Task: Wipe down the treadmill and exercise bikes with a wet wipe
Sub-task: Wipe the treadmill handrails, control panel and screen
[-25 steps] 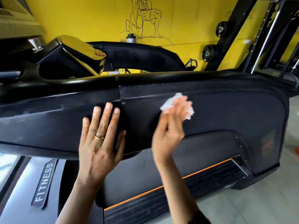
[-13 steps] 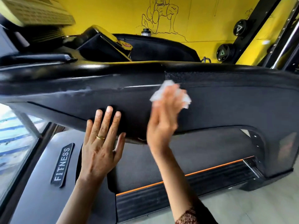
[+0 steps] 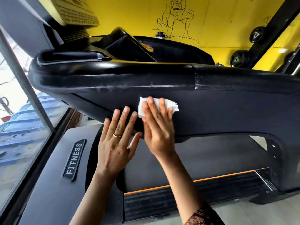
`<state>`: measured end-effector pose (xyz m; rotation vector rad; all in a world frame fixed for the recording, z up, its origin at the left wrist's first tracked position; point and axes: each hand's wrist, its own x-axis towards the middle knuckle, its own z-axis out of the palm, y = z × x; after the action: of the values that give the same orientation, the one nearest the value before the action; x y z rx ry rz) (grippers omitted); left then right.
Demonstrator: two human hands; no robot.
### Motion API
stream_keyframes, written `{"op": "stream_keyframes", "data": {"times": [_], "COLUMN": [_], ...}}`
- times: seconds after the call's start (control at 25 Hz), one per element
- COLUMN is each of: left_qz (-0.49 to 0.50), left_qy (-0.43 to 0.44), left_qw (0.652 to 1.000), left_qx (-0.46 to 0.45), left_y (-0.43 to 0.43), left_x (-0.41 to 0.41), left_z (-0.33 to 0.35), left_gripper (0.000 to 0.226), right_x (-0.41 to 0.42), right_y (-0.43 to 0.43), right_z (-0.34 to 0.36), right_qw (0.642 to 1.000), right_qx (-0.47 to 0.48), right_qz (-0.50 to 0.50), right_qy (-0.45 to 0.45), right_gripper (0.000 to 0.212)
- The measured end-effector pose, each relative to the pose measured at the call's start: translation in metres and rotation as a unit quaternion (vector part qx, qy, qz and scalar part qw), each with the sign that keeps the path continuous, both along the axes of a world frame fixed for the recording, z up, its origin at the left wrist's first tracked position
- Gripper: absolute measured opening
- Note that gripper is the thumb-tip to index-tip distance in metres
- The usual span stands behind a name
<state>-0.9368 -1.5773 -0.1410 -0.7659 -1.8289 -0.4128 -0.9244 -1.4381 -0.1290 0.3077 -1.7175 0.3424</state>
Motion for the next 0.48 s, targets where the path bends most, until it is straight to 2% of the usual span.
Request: {"op": "stream_keyframes", "data": {"times": [0.04, 0.08, 0.16, 0.2, 0.24, 0.32, 0.36, 0.4, 0.44, 0.48], "left_qz": [0.003, 0.007, 0.020, 0.025, 0.027, 0.023, 0.024, 0.028, 0.035, 0.044], "left_qy": [0.000, 0.000, -0.004, -0.006, -0.006, 0.003, 0.008, 0.010, 0.011, 0.013], "left_qw": [1.000, 1.000, 0.999, 0.999, 0.998, 0.998, 0.998, 0.998, 0.997, 0.996], "left_qx": [0.007, 0.018, 0.039, 0.047, 0.052, 0.054, 0.053, 0.056, 0.064, 0.076], "left_y": [-0.003, -0.006, -0.012, -0.014, -0.017, -0.022, -0.025, -0.028, -0.032, -0.037], "left_x": [0.000, 0.000, -0.002, -0.003, -0.005, -0.010, -0.012, -0.013, -0.014, -0.014], "left_z": [0.000, 0.001, 0.004, 0.006, 0.008, 0.010, 0.011, 0.013, 0.014, 0.015], "left_gripper": [0.062, 0.060, 0.058, 0.058, 0.058, 0.061, 0.064, 0.065, 0.066, 0.066], "right_x": [0.002, 0.003, -0.001, -0.003, -0.005, -0.005, -0.004, -0.003, -0.001, -0.001], "right_y": [0.011, 0.019, 0.012, -0.003, -0.019, -0.037, -0.033, -0.021, -0.009, 0.001], "right_z": [-0.009, -0.012, 0.003, 0.016, 0.025, 0.021, 0.014, 0.007, 0.002, 0.002], "right_qw": [1.000, 0.997, 0.969, 0.961, 0.971, 0.998, 0.998, 0.996, 0.997, 1.000], "right_qx": [-0.010, -0.070, -0.242, -0.274, -0.239, -0.049, 0.038, 0.084, 0.075, 0.021], "right_qz": [-0.011, -0.024, -0.035, -0.020, 0.006, 0.041, 0.039, 0.025, 0.010, -0.003], "right_qy": [0.004, 0.017, 0.040, 0.040, 0.033, 0.005, -0.008, -0.015, -0.011, 0.004], "right_gripper": [0.034, 0.035, 0.039, 0.039, 0.038, 0.038, 0.037, 0.035, 0.034, 0.034]}}
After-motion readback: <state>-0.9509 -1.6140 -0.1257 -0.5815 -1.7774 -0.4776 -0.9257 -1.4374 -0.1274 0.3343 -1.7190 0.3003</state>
